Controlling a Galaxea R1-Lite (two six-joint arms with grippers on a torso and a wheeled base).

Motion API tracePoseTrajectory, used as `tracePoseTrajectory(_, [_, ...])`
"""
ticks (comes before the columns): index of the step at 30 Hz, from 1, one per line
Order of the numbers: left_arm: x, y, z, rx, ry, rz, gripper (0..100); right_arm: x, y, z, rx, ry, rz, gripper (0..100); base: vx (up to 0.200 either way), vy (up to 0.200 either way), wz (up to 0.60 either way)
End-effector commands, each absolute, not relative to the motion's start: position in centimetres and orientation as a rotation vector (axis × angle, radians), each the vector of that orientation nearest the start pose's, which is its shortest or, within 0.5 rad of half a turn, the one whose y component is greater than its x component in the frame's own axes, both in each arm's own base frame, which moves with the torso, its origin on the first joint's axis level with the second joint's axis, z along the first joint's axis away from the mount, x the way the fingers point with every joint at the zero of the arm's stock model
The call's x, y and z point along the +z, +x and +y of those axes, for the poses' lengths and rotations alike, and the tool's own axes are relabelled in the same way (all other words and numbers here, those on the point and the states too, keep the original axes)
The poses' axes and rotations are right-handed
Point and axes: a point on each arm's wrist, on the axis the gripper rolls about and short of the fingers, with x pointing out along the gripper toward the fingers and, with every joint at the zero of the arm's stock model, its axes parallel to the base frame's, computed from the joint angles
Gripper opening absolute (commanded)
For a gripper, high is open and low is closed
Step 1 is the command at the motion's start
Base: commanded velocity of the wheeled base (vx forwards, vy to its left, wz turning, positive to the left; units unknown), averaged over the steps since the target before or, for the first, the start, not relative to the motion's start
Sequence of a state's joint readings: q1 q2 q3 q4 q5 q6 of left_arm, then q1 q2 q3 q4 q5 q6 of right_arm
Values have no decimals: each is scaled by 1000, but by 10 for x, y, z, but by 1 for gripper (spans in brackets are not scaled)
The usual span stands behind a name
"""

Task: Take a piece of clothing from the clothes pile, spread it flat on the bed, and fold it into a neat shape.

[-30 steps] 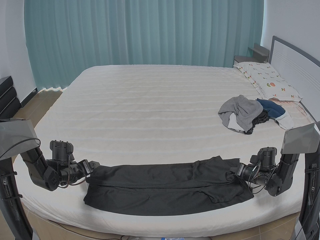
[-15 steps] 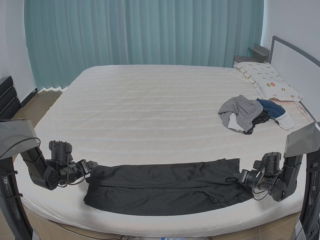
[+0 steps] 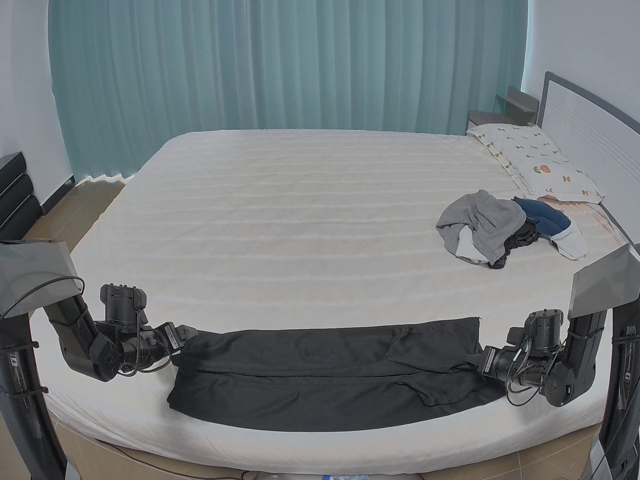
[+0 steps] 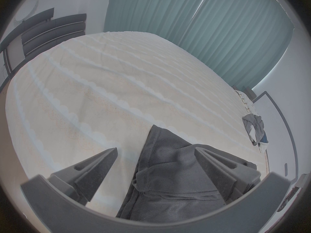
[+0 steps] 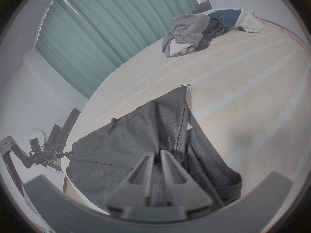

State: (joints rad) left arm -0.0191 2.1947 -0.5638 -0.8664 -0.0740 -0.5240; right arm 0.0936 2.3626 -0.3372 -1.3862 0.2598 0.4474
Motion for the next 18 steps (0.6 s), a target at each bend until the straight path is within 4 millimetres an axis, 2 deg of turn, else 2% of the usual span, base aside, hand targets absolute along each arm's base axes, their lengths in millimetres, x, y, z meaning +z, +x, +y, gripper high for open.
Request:
tracePoseTrajectory(1, [-12, 313, -9, 114, -517, 789, 100, -38, 285, 33, 196, 481, 699, 100, 0, 0, 0])
tracePoseTrajectory(7, [-11, 315, -9, 101, -522, 781, 100, -29, 289, 30, 191, 496, 659, 100, 0, 0, 0])
tracePoseTrajectory(8, [-8, 324, -9, 90, -547, 751, 100, -25, 293, 23, 177, 507, 628, 100, 0, 0, 0])
tracePoseTrajectory(12, [-15, 338, -11, 110, -621, 740, 100, -20, 301, 15, 152, 546, 591, 100, 0, 0, 0])
tracePoseTrajectory(18, [-24, 352, -12, 106, -624, 738, 100, -20, 312, 6, 121, 605, 564, 100, 0, 0, 0])
